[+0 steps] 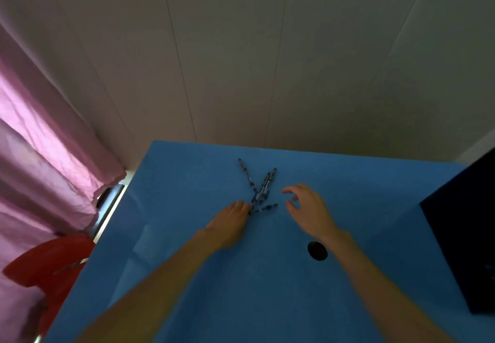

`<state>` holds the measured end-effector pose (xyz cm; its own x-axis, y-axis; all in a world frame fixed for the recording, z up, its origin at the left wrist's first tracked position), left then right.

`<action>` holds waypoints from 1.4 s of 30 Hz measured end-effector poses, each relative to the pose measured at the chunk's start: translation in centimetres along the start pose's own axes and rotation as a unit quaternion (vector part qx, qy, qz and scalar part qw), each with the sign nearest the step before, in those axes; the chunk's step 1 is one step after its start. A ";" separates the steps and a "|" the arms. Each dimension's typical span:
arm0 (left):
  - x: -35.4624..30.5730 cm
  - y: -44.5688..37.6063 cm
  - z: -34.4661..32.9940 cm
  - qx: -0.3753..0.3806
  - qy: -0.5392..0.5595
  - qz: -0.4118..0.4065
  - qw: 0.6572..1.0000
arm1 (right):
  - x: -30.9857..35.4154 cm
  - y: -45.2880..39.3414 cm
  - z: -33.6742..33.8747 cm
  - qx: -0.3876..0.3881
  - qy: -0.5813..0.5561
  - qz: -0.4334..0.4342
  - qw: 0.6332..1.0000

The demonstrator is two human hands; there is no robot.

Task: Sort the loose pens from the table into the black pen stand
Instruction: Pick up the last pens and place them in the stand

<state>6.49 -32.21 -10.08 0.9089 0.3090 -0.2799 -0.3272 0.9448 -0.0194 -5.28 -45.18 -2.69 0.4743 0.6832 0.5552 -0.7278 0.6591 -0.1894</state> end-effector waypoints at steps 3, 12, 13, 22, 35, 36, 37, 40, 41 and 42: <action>2.2 -0.4 1.9 -0.072 0.068 0.037 0.994 | -0.7 0.3 0.1 -0.007 -0.018 -0.010 1.000; 5.5 -6.7 4.5 -0.078 -0.059 0.091 0.991 | -2.9 0.4 -0.6 -0.011 -0.035 -0.019 0.999; 5.3 -7.4 4.1 -0.064 -0.091 0.075 0.991 | -3.1 0.4 -0.6 -0.009 -0.033 -0.019 0.999; 5.4 -10.4 3.8 -0.033 -0.226 -0.030 0.973 | -4.8 0.8 -0.3 -0.003 -0.024 -0.018 1.000; 7.5 -8.7 3.8 -0.026 -0.171 -0.001 0.985 | -5.6 0.0 0.1 -0.001 -0.040 -0.027 0.999; 7.2 -8.9 4.0 -0.021 -0.147 0.008 0.989 | -5.6 0.0 0.2 -0.002 -0.041 -0.026 0.999; 6.6 -9.3 4.4 -0.023 -0.126 0.010 0.992 | -5.8 0.0 0.4 -0.003 -0.041 -0.025 0.999; 4.1 -10.6 5.3 -0.044 -0.100 -0.031 0.993 | -6.4 0.1 0.8 -0.007 -0.041 -0.029 0.999; 3.4 -11.0 5.2 -0.044 -0.107 -0.050 0.992 | -6.6 0.1 0.9 -0.006 -0.040 -0.032 0.999; 2.7 -11.3 5.0 -0.040 -0.124 -0.070 0.989 | -6.9 0.1 1.0 -0.007 -0.040 -0.033 0.999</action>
<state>13.97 -41.48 -5.80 0.9788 0.2033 -0.0256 -0.2050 0.9715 -0.1195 -9.07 -50.12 -5.73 0.4801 0.6108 0.6296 -0.6890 0.7068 -0.1604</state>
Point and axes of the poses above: each hand's wrist, its own y-axis away from the middle knuckle, its own z-axis out of the back of the hand, x = y × z, the point moved 10 cm from there along -y, towards the middle knuckle, and after that the axes turned 12 degrees about -x, right-handed, at the moved point
